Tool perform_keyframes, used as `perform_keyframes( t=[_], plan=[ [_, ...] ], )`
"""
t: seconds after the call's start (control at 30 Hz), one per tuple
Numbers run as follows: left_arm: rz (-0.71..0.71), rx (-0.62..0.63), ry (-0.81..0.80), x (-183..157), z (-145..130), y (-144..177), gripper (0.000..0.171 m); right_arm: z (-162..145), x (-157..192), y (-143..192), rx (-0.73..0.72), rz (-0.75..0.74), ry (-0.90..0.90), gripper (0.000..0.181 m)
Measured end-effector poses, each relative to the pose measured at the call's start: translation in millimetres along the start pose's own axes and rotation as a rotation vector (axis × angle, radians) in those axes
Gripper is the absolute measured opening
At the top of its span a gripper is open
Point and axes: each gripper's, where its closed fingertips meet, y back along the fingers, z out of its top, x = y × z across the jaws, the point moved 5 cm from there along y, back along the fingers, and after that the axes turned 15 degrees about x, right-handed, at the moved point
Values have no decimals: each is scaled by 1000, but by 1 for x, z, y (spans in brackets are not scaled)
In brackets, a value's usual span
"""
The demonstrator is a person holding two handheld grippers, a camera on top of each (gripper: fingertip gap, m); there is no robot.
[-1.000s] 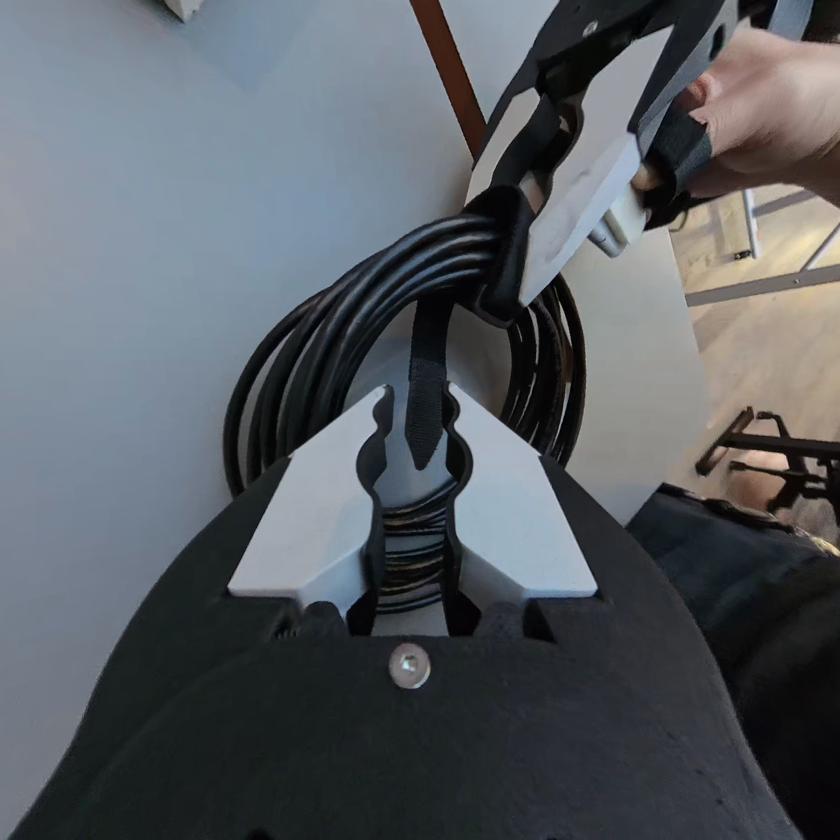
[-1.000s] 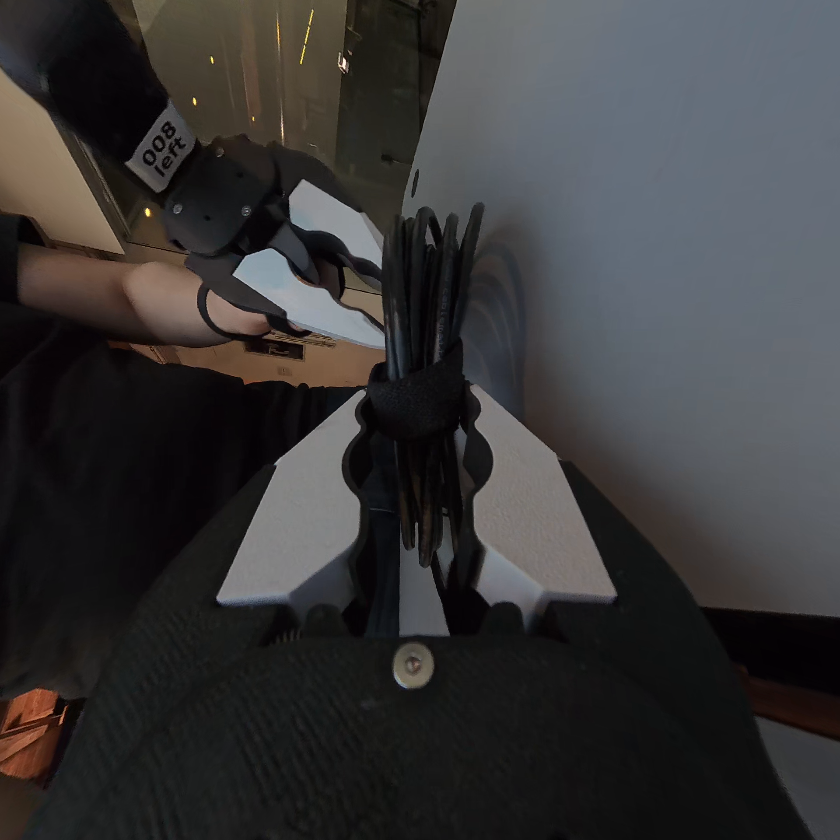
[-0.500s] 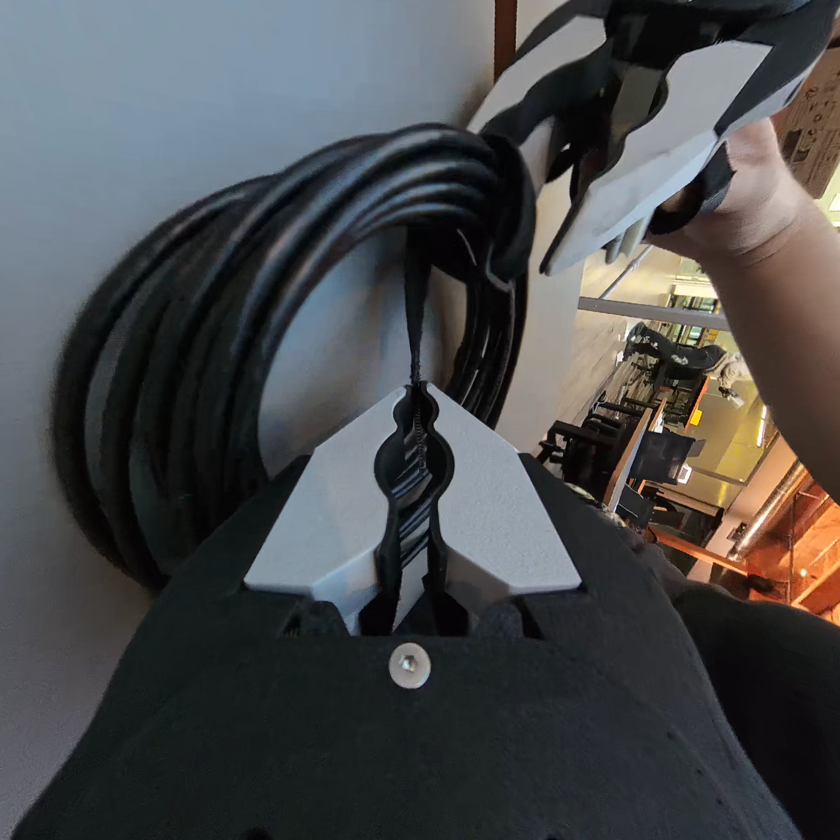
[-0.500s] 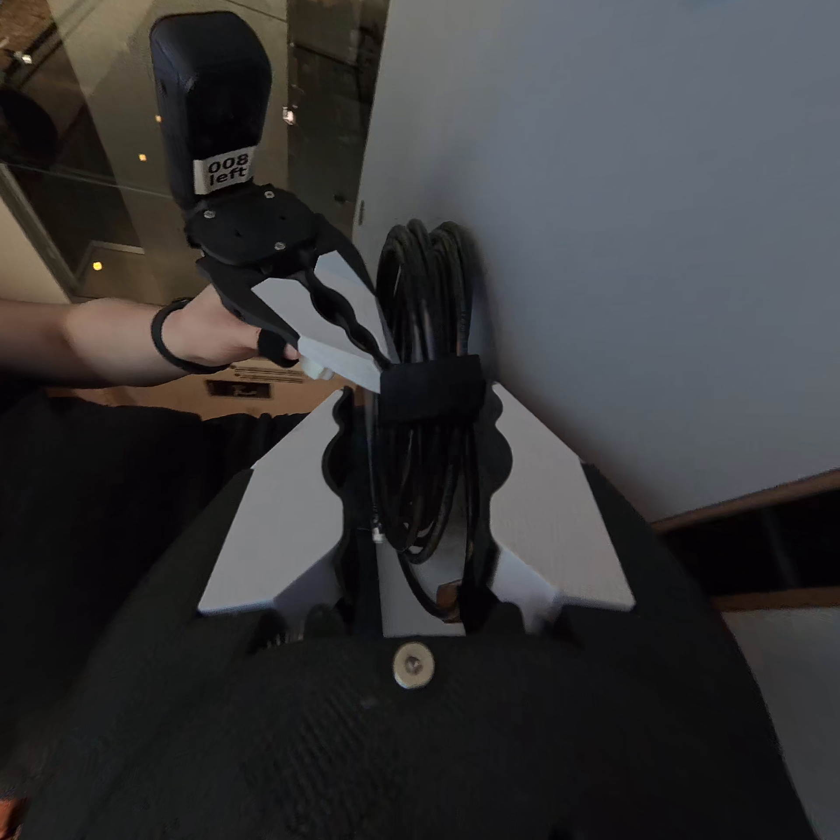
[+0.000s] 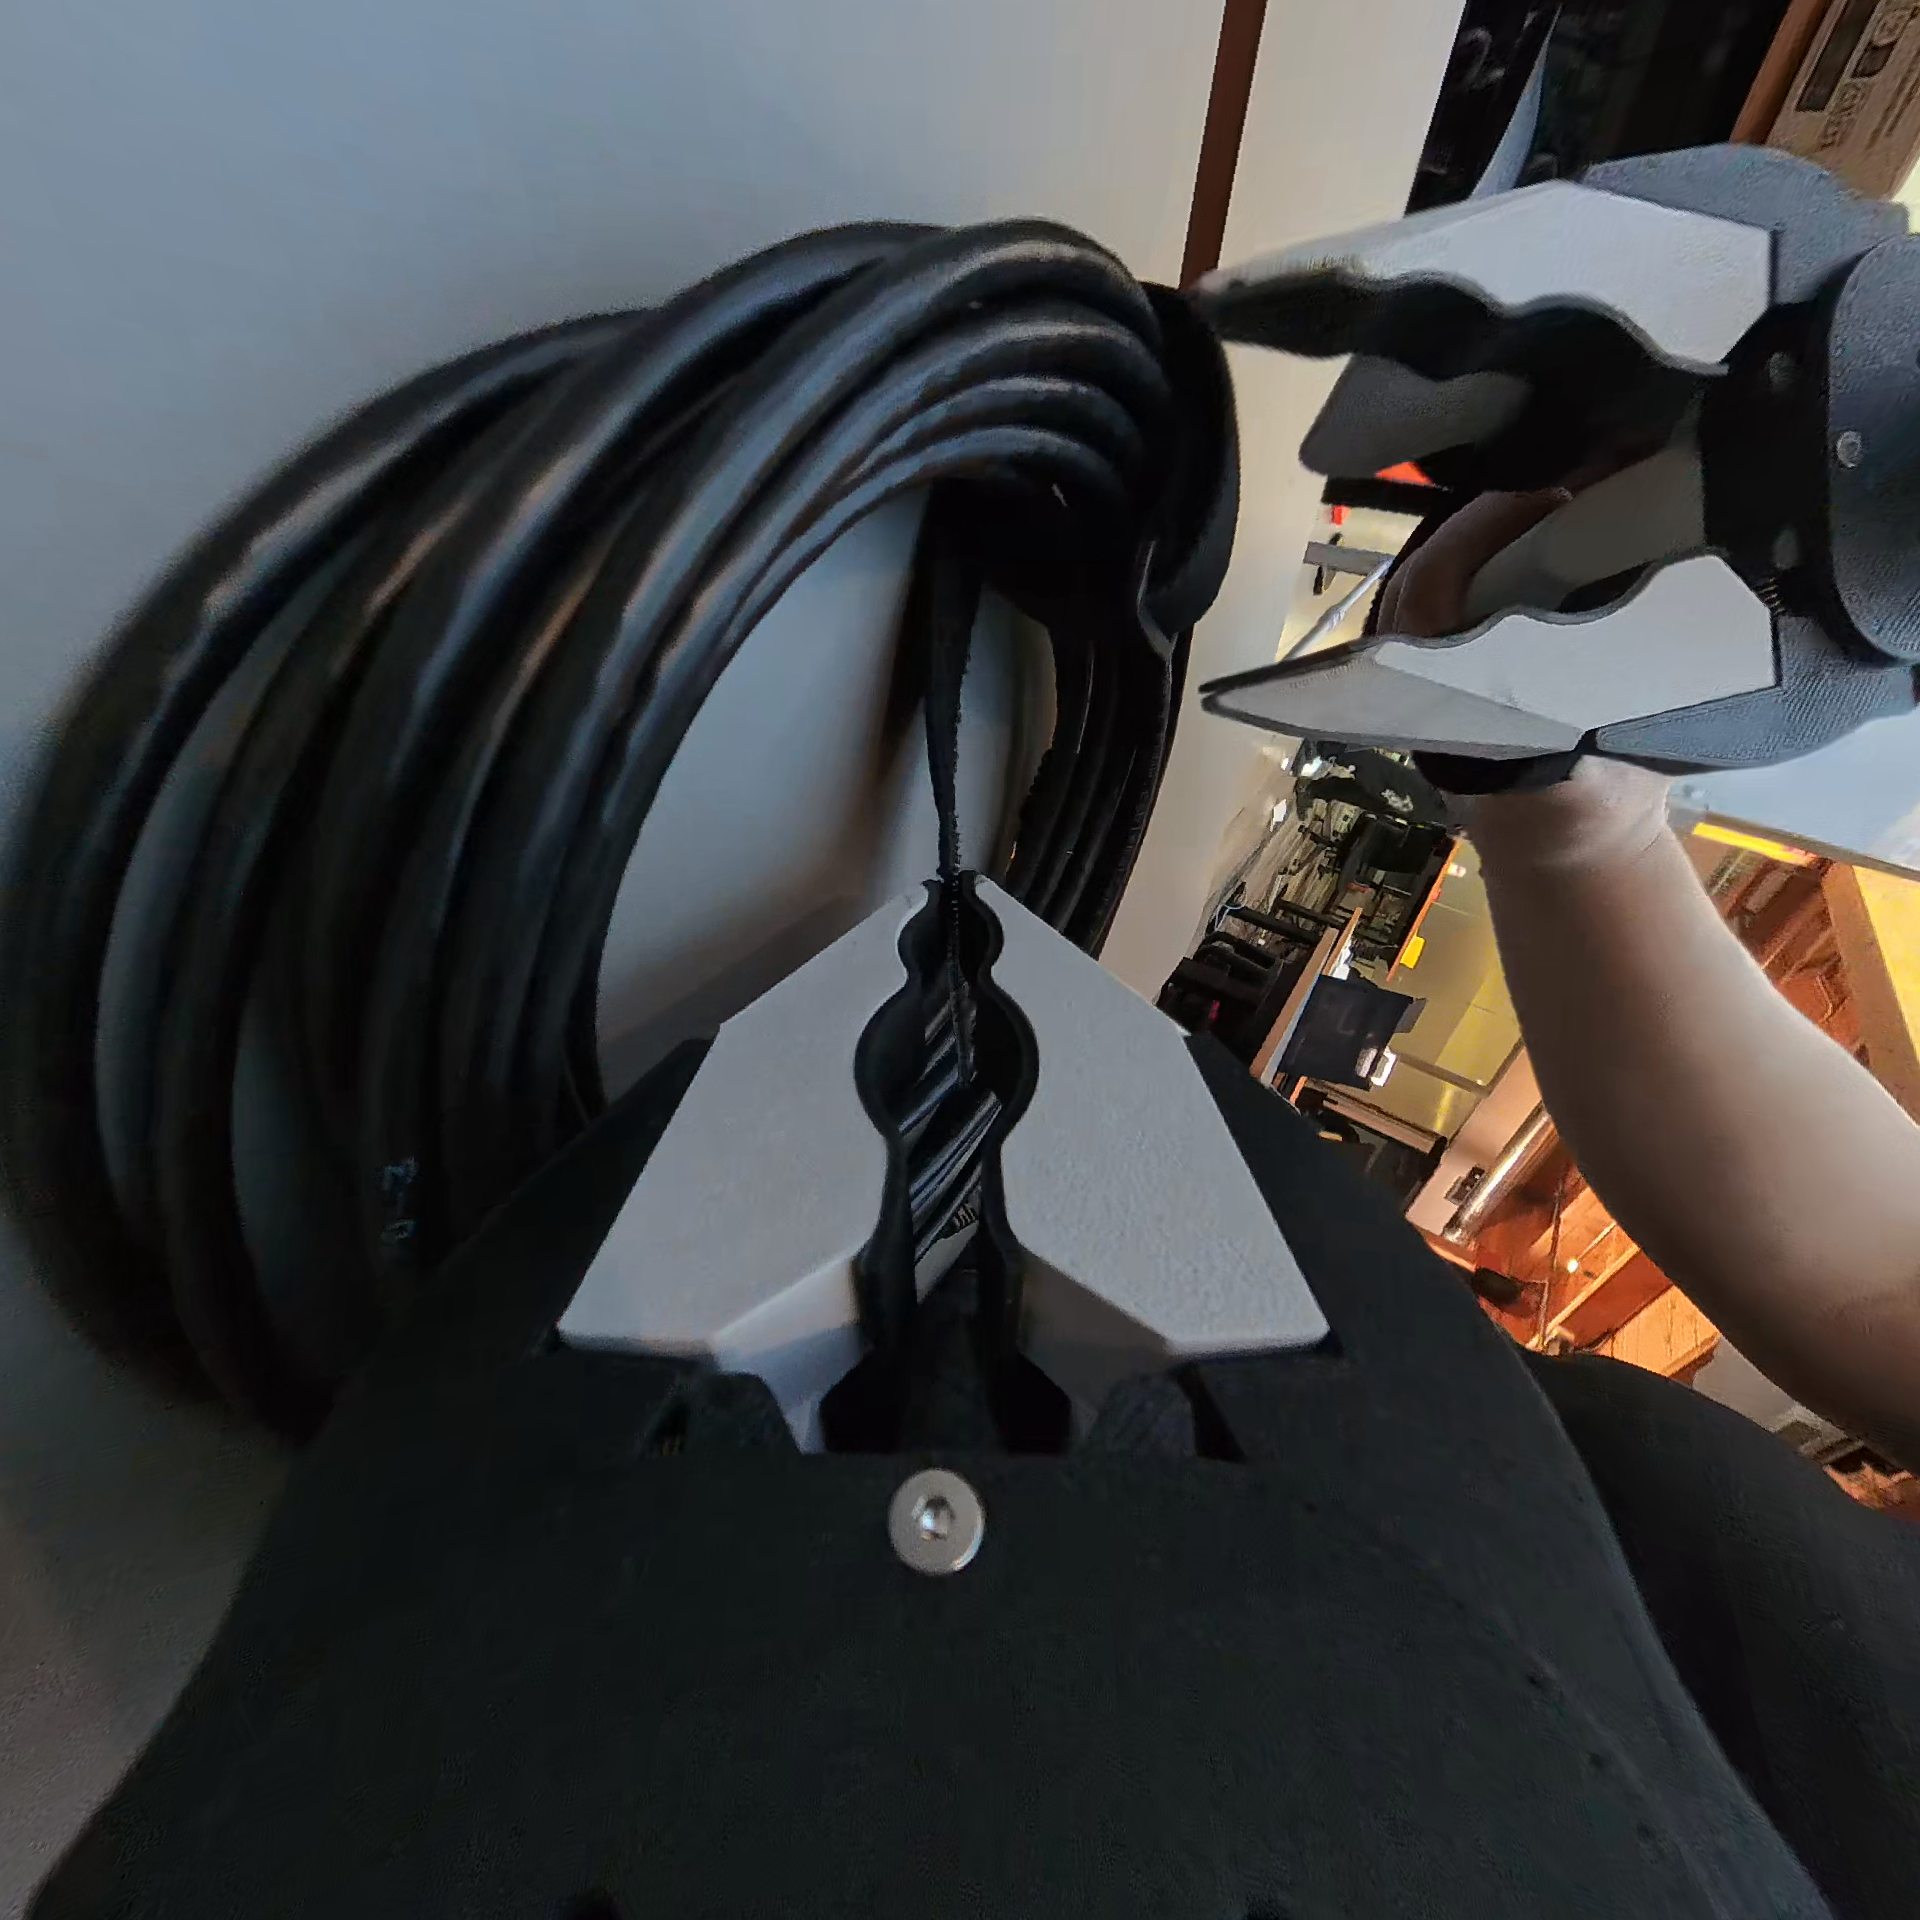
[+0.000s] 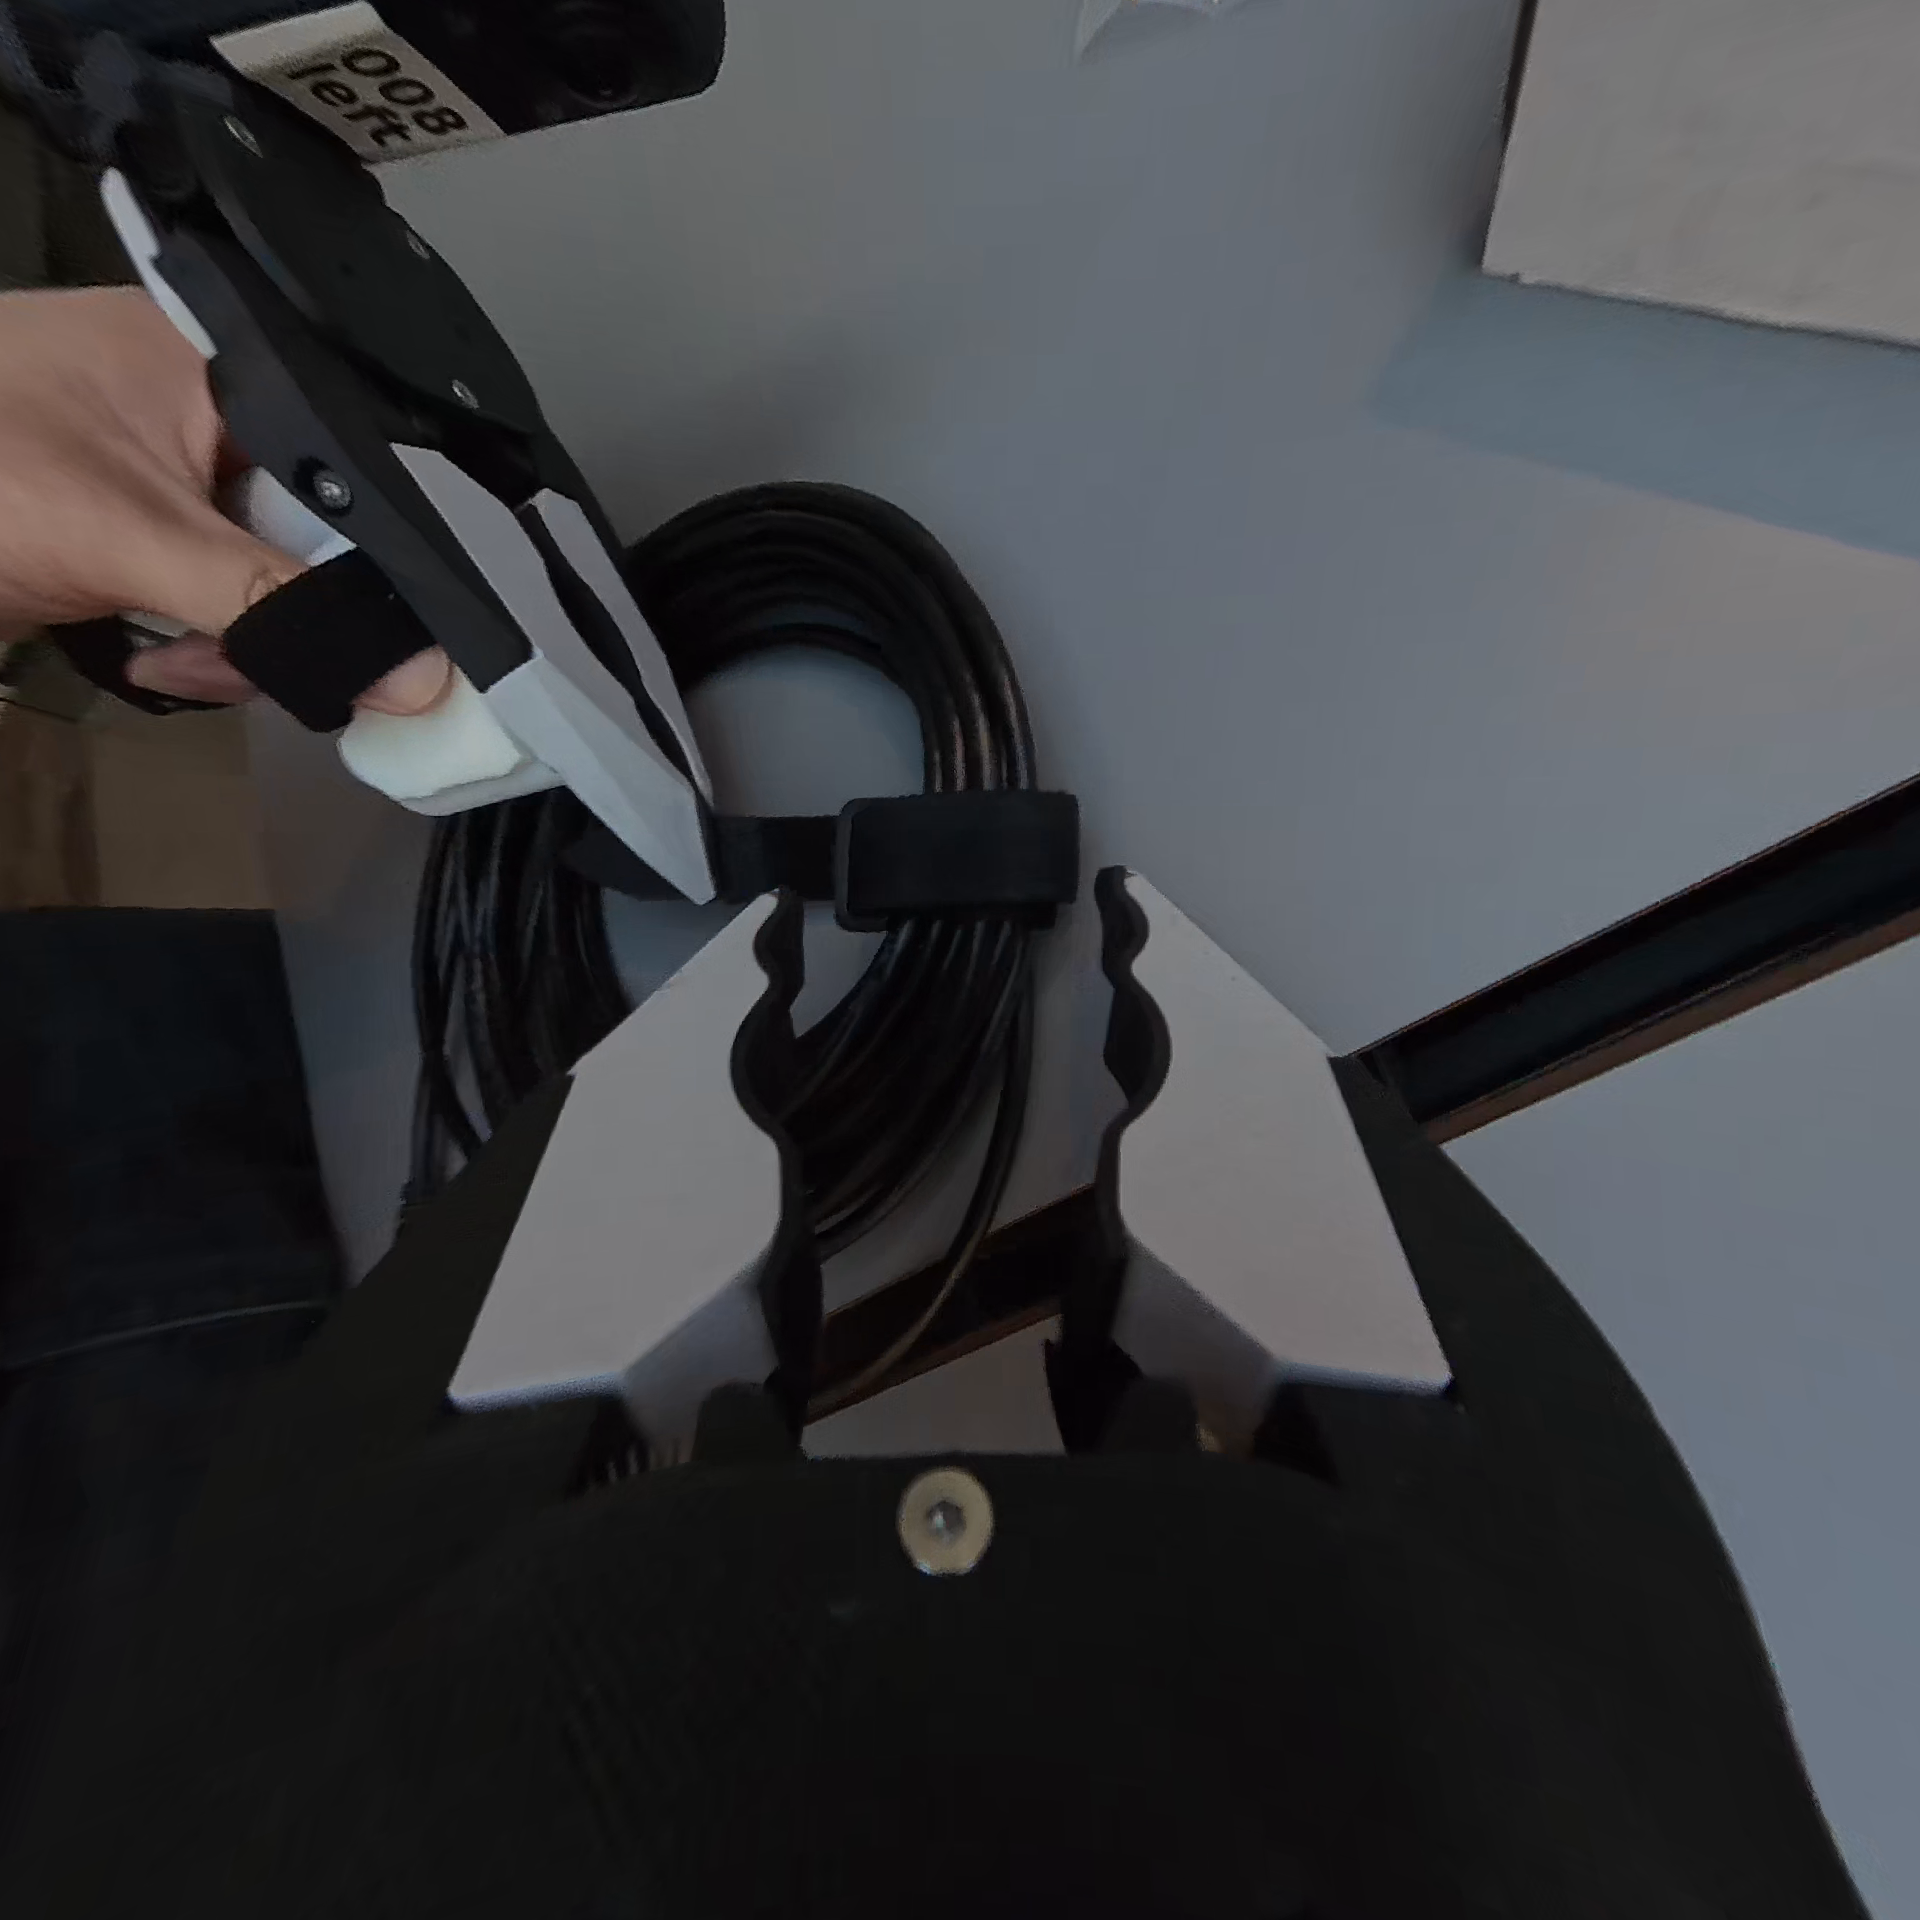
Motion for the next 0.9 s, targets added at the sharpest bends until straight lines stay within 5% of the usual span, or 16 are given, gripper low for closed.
perform_keyframes(
  t=[0.1,0.2,0.43,0.7,0.9],
  plan=[
    [-4,13,-1,-2,0,-1,0,5,1,-7,31,-66,78,60],
    [-5,29,-7,-3,-1,-2,0,6,1,-13,80,-99,123,42],
    [-16,50,-14,-6,-4,-6,0,7,-3,-14,4,-32,-75,37],
    [-164,14,55,-19,-4,6,0,10,4,-16,-15,-166,4,36],
    [-229,35,110,-11,-8,4,0,2,0,-18,38,-129,45,65]
  ],
)
